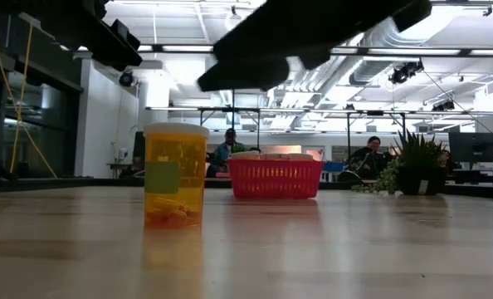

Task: Pick and place pill bottles into a basket
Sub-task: Put the orange pill bottle into the red bin

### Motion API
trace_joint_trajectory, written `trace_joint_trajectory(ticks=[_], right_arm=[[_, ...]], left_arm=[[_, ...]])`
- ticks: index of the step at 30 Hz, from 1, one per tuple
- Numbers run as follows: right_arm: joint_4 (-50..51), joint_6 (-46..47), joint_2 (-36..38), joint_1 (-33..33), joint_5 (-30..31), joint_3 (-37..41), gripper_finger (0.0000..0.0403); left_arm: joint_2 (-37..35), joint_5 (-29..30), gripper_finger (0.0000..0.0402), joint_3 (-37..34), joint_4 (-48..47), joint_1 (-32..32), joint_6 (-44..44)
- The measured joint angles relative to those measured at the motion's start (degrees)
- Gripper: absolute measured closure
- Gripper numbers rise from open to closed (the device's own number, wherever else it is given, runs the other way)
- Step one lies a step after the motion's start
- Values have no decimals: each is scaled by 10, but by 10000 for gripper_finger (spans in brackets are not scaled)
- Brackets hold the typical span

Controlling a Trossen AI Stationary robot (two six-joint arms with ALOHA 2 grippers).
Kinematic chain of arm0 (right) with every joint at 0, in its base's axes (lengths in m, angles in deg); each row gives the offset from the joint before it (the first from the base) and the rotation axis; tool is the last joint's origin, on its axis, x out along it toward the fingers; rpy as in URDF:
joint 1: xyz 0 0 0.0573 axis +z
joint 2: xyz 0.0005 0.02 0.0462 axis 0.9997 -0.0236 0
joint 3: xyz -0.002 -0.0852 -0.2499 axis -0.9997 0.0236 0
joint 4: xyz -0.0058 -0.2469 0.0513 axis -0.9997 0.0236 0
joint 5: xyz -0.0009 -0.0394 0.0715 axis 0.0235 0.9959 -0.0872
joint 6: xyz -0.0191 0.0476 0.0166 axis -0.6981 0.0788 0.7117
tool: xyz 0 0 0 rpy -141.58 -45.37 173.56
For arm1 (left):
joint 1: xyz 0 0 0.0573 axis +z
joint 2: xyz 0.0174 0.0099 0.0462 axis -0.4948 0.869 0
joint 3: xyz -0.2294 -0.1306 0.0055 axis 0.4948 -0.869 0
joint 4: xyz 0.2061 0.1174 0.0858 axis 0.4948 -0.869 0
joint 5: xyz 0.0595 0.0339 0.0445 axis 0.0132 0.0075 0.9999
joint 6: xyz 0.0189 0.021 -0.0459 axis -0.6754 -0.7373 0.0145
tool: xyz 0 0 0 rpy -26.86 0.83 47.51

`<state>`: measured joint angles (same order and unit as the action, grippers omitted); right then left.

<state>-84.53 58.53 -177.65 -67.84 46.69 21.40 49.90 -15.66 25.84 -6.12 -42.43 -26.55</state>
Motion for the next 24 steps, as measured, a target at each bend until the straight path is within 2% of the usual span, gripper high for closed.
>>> trace_joint_trajectory(ticks=[4,10,16,24], right_arm=[[21,-8,-25,-14,-32,-30,91],[19,11,-36,-40,-93,-36,91],[10,-7,-36,-51,-97,-36,91],[-36,-32,-77,-50,-93,-35,91]], left_arm=[[0,0,220,0,-5,0,5],[0,0,220,0,-7,0,11],[0,0,220,0,-4,0,9],[0,0,220,0,-4,0,10]])
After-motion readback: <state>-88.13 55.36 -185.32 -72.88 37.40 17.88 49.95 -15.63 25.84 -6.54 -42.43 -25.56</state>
